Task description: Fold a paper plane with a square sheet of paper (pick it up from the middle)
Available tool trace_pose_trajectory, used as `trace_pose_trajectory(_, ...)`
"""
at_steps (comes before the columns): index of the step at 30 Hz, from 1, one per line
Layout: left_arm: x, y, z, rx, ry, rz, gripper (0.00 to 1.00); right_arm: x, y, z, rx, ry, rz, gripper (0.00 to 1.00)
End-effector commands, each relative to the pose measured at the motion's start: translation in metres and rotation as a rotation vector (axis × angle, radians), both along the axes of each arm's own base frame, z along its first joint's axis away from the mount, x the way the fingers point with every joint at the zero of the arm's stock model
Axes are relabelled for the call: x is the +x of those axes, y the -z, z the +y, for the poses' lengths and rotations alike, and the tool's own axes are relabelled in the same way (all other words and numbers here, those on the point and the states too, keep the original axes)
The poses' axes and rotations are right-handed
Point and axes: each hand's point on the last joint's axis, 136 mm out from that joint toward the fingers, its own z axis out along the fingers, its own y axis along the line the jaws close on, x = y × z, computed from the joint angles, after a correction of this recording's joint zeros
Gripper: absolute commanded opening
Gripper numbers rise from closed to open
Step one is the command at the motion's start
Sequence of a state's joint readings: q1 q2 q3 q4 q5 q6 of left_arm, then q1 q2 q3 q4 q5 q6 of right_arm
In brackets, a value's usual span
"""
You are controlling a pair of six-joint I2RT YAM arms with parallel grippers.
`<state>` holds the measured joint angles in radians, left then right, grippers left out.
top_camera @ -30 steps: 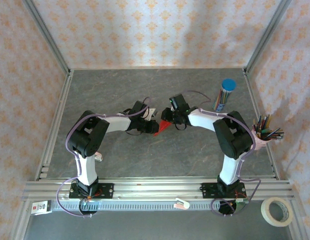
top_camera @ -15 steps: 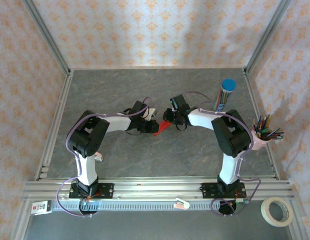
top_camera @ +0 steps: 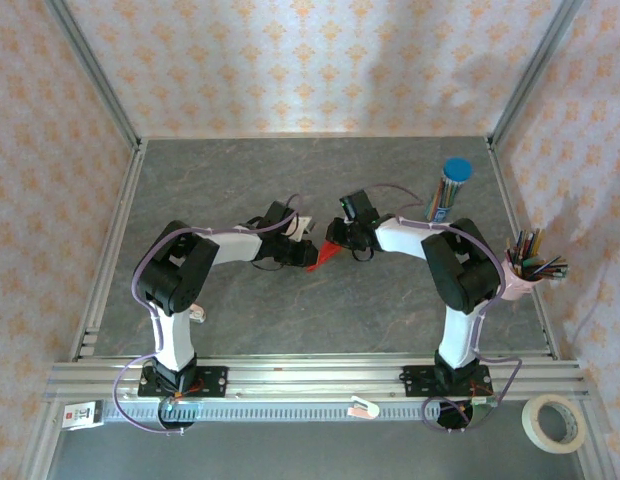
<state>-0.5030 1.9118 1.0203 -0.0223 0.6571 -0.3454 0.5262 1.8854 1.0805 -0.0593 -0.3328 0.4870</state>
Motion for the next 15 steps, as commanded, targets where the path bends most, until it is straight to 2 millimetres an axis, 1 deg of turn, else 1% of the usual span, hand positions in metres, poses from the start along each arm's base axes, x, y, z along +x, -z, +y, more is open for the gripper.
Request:
trace_pose_trajectory(1,-0.023,0.045,0.01,0.096,0.023,0.097,0.17,-0.001,0.014,-0.01,-0.035,0.024,0.029,0.28)
trace_pose_trajectory(7,-0.023,0.044,0.011,0.101,0.021,0.095,0.17,-0.012,0.028,-0.016,-0.047,0.025,0.059,0.27)
trace_pose_trajectory(9,-0.023,0.041,0.011,0.101,0.021,0.091,0.17,-0.016,0.032,-0.02,-0.051,0.027,0.067,0.27)
trace_pose_trajectory(11,-0.019,0.034,0.01,0.096,0.018,0.075,0.17,-0.023,0.039,-0.025,-0.057,0.026,0.079,0.27)
trace_pose_trajectory(13,-0.013,0.021,0.008,0.087,0.006,0.049,0.18,-0.029,0.043,-0.029,-0.059,0.022,0.087,0.27)
trace_pose_trajectory(15,-0.004,0.0,0.007,0.074,-0.017,0.006,0.2,-0.034,0.047,-0.033,-0.06,0.014,0.09,0.27)
